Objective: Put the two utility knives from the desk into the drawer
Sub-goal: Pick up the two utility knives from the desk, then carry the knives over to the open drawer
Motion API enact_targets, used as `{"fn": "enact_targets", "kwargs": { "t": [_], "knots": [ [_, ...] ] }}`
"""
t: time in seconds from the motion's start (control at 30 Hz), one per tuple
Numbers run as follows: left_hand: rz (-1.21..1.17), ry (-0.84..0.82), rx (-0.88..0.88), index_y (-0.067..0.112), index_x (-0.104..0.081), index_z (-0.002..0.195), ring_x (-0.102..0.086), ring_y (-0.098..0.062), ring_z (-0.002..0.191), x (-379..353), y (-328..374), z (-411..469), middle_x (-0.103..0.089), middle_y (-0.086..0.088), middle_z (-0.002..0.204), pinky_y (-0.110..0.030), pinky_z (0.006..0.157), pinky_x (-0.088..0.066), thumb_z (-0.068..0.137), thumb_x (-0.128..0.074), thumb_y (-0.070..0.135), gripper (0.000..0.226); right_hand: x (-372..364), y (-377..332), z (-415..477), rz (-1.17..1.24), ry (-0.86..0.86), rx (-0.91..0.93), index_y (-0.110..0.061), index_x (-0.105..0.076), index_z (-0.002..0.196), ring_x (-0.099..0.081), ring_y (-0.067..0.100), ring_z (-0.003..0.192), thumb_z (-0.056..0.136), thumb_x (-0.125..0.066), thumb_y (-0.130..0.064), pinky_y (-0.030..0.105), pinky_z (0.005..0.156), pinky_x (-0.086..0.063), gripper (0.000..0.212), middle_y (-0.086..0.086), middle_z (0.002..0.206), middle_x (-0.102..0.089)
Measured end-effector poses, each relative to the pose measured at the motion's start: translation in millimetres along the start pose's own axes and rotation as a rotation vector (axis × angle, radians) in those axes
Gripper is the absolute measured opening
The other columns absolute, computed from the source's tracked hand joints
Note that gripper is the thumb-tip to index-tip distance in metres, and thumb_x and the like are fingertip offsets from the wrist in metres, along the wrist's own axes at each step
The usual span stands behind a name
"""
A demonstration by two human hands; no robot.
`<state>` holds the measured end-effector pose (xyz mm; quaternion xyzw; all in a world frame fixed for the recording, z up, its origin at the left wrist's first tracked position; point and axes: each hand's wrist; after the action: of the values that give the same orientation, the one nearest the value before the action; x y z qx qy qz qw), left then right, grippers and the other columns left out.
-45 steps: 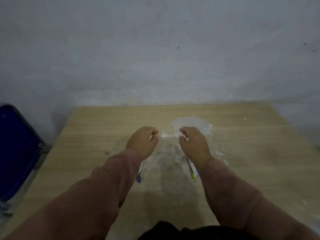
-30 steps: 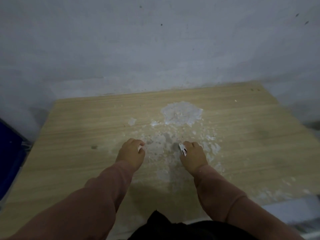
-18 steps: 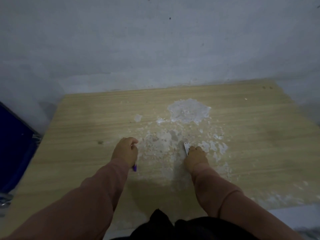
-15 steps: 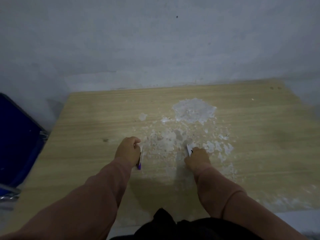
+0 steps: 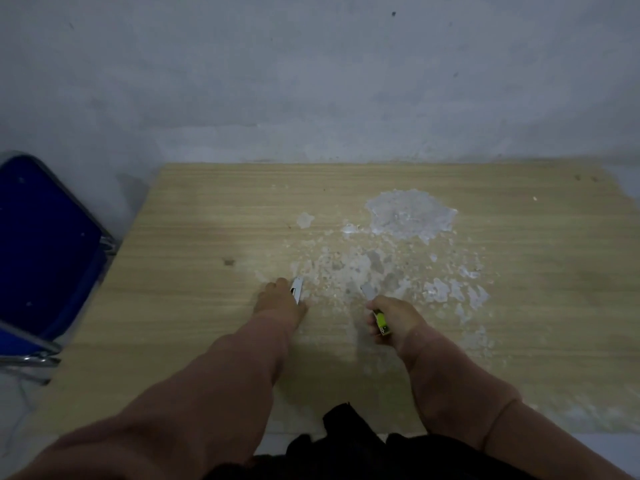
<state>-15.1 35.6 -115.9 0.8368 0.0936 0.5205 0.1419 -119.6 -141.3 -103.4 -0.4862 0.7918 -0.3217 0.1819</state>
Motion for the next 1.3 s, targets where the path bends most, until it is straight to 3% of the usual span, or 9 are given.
{"fn": "enact_targets", "kwargs": {
  "t": [0.17, 0.27, 0.37, 0.47, 0.67, 0.87, 1.1, 1.23, 1.3],
  "knots": [
    [0.029, -0.093, -0.065, 0.014, -0.045, 0.126, -0.055, -0.031, 0.102, 6, 3, 1, -0.054, -0.014, 0.119, -0.035, 0.078, -0.044, 0.083, -0.054, 0.033, 0.048, -6, 5, -4, -0.055, 0.003, -0.01, -0.013, -0.053, 0.071, -0.045, 0.018, 0.042, 0.079, -0.057, -0.018, 0.021, 0.042, -0.037, 0.011, 0.005, 0.057, -0.051],
    [-0.16, -0.165, -0.063, 0.017, -0.049, 0.088, -0.051, -0.018, 0.067, 4, 15, -6, -0.056, -0.009, 0.092, -0.029, 0.055, -0.037, 0.08, -0.057, 0.038, 0.023, -8, 3, -7, -0.064, 0.026, 0.018, -0.013, -0.053, 0.073, -0.045, 0.019, 0.045, 0.078, -0.057, -0.019, 0.022, 0.042, -0.037, 0.009, 0.007, 0.063, -0.048],
    [-0.298, -0.257, -0.141, 0.022, -0.038, 0.068, -0.047, -0.017, 0.056, -2, 41, -16, -0.056, -0.009, 0.077, -0.027, 0.048, -0.035, 0.081, -0.054, 0.036, 0.025, -5, 1, -10, -0.055, 0.094, 0.06, -0.014, -0.053, 0.074, -0.045, 0.021, 0.048, 0.079, -0.057, -0.02, 0.022, 0.041, -0.037, 0.008, 0.008, 0.064, -0.045],
    [-0.44, -0.342, -0.204, 0.019, -0.043, 0.079, -0.052, -0.018, 0.057, -2, 70, -29, -0.066, -0.012, 0.081, -0.026, 0.047, -0.037, 0.08, -0.052, 0.033, 0.017, 4, -1, -16, 0.013, 0.16, 0.089, -0.014, -0.051, 0.072, -0.044, 0.022, 0.048, 0.076, -0.06, -0.018, 0.023, 0.042, -0.037, 0.01, 0.008, 0.062, -0.044],
    [-0.538, -0.503, -0.316, 0.017, -0.047, 0.101, -0.062, -0.019, 0.061, -16, 125, -65, -0.059, -0.008, 0.077, -0.025, 0.046, -0.048, 0.085, -0.05, 0.031, 0.021, 47, 16, -37, 0.261, 0.271, 0.138, -0.016, -0.057, 0.076, -0.054, 0.02, 0.058, 0.074, -0.066, -0.013, 0.025, 0.047, -0.045, 0.01, 0.007, 0.067, -0.053],
    [-0.616, -0.696, -0.309, 0.013, -0.051, 0.107, -0.057, -0.017, 0.065, -49, 168, -102, -0.059, -0.005, 0.081, -0.027, 0.049, -0.05, 0.088, -0.056, 0.033, 0.028, 102, 47, -61, 0.432, 0.43, 0.196, -0.012, -0.058, 0.08, -0.057, 0.02, 0.061, 0.08, -0.066, -0.017, 0.025, 0.045, -0.046, 0.01, 0.008, 0.071, -0.058],
    [-0.702, -0.888, -0.191, 0.015, -0.053, 0.091, -0.054, -0.016, 0.062, -111, 231, -151, -0.058, -0.005, 0.077, -0.031, 0.052, -0.05, 0.089, -0.056, 0.013, 0.004, 178, 92, -80, 0.571, 0.634, 0.156, -0.008, -0.059, 0.097, -0.058, 0.023, 0.068, 0.079, -0.065, -0.018, 0.027, 0.047, -0.049, 0.022, 0.012, 0.083, -0.059],
    [-0.659, -0.951, -0.17, 0.013, -0.047, 0.11, -0.057, -0.019, 0.064, -146, 264, -179, -0.058, -0.009, 0.085, -0.034, 0.05, -0.053, 0.088, -0.053, 0.002, 0.025, 219, 119, -84, 0.729, 0.788, 0.144, -0.009, -0.06, 0.101, -0.065, 0.037, 0.082, 0.077, -0.063, -0.017, 0.038, 0.06, -0.058, 0.025, 0.02, 0.097, -0.064],
    [-0.645, -0.982, -0.163, 0.012, -0.046, 0.115, -0.057, -0.019, 0.063, -161, 277, -193, -0.057, -0.012, 0.093, -0.035, 0.05, -0.057, 0.088, -0.052, -0.001, 0.031, 237, 131, -87, 0.76, 0.881, 0.159, -0.011, -0.059, 0.091, -0.063, 0.032, 0.073, 0.079, -0.06, -0.016, 0.038, 0.057, -0.056, 0.012, 0.019, 0.09, -0.063]
  ]
}}
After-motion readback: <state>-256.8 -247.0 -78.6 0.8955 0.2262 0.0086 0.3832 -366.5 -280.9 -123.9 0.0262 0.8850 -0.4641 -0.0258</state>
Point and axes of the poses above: each hand's wrist, its own z-axis towards the middle knuckle, its own x-axis out of the back of the hand, y = z × x
